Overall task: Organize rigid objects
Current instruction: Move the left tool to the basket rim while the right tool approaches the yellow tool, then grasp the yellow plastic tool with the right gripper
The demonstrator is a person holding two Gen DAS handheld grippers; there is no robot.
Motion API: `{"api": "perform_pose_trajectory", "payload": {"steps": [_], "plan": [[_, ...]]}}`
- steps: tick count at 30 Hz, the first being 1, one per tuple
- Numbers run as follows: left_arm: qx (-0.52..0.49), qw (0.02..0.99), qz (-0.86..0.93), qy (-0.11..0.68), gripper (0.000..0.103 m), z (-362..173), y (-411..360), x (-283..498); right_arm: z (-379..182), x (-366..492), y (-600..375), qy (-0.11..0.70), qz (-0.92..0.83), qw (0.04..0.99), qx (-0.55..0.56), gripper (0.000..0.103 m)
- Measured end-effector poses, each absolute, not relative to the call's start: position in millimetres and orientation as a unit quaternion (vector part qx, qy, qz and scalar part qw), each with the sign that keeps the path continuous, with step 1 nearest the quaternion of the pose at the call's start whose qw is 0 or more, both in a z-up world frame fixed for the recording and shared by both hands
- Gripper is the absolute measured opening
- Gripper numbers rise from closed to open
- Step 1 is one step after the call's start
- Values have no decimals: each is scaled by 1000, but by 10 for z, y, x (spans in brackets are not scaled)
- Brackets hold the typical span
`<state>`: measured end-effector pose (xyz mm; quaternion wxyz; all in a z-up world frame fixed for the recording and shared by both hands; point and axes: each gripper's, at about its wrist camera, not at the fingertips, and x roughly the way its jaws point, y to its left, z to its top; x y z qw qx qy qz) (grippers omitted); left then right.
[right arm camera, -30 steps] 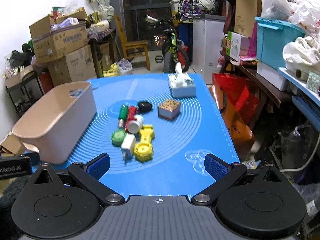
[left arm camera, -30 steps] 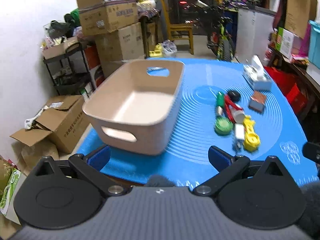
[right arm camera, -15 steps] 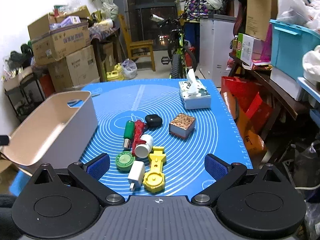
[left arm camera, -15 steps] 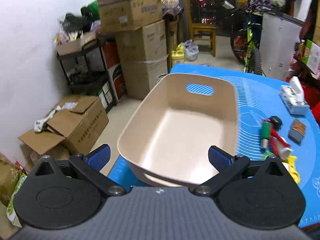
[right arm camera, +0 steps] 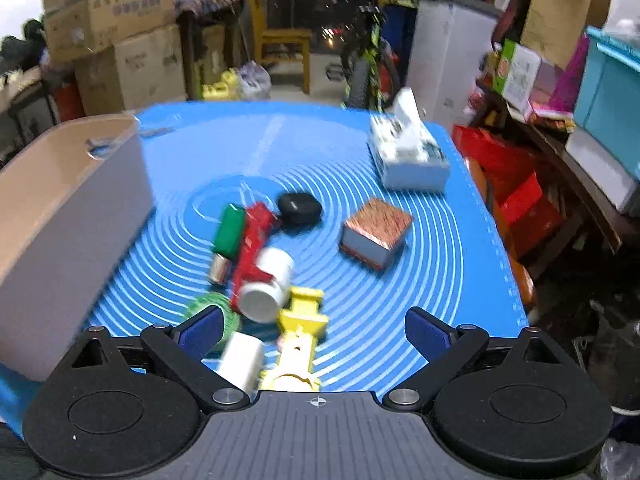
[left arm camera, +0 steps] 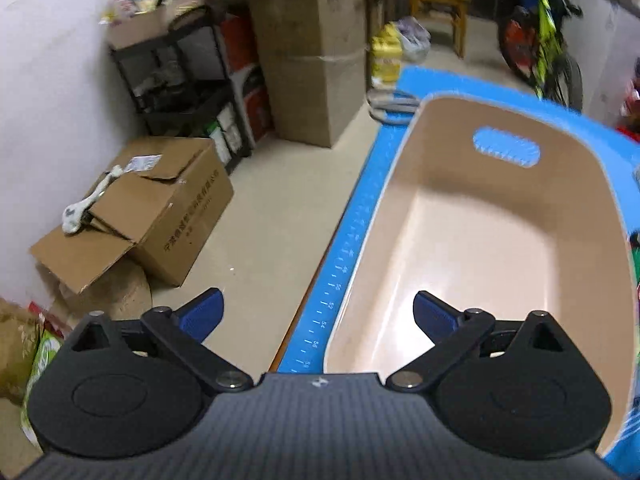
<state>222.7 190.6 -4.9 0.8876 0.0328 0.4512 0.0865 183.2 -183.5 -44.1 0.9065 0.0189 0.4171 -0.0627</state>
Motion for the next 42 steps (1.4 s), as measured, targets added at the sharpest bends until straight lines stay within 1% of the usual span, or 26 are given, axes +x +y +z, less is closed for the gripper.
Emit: {"api": "perform_pose_trajectory", "payload": {"steps": [1,2,4,6,8,13,15,17,21,23,26,27,35,36,37,39,42], "plan": [[42,886,81,455,90,-91,1896,2259,-510,1854,-1868,425,-67,902,24,96],[48,883,75,461,86,-135,1891,2274,-576,1879,-1894,435,-71,897,30,95],[47,878,70,472,85,-211,1930,2296,-660,1923,-1928,448,-75,890,40,93],[40,872,63,484,77,-277,1980,2322,-703,1969,-1918,450,-75,889,38,93],[32,863,57,500,64,-327,2025,2362,-742,2015,-1874,449,-78,890,21,93],[7,855,39,517,46,-352,2065,2386,-756,2099,-1873,442,-85,892,22,92],[8,853,32,521,42,-350,2040,2382,-785,2133,-1897,450,-91,888,27,90],[-2,851,21,525,26,-342,2036,2402,-823,2155,-1936,462,-91,881,40,88],[0,852,15,524,20,-321,2014,2413,-891,2186,-1919,477,-83,874,39,83],[1,852,11,523,12,-310,1991,2413,-912,2193,-1914,477,-82,874,40,82],[5,853,12,522,13,-309,1973,2417,-944,2242,-1960,487,-79,867,62,79],[5,853,12,522,13,-311,1984,2429,-972,2258,-1972,495,-76,863,70,75],[12,854,14,519,13,-317,1975,2454,-999,2275,-1922,489,-67,868,53,64],[12,854,14,519,13,-317,1974,2453,-994,2268,-1908,488,-64,869,49,60],[13,855,14,519,13,-318,1975,2453,-980,2254,-1894,487,-61,870,48,49],[11,854,14,519,13,-322,1983,2460,-959,2253,-1860,490,-60,869,41,37],[10,855,13,519,13,-330,1969,2447,-948,2224,-1875,490,-60,869,45,36]]}}
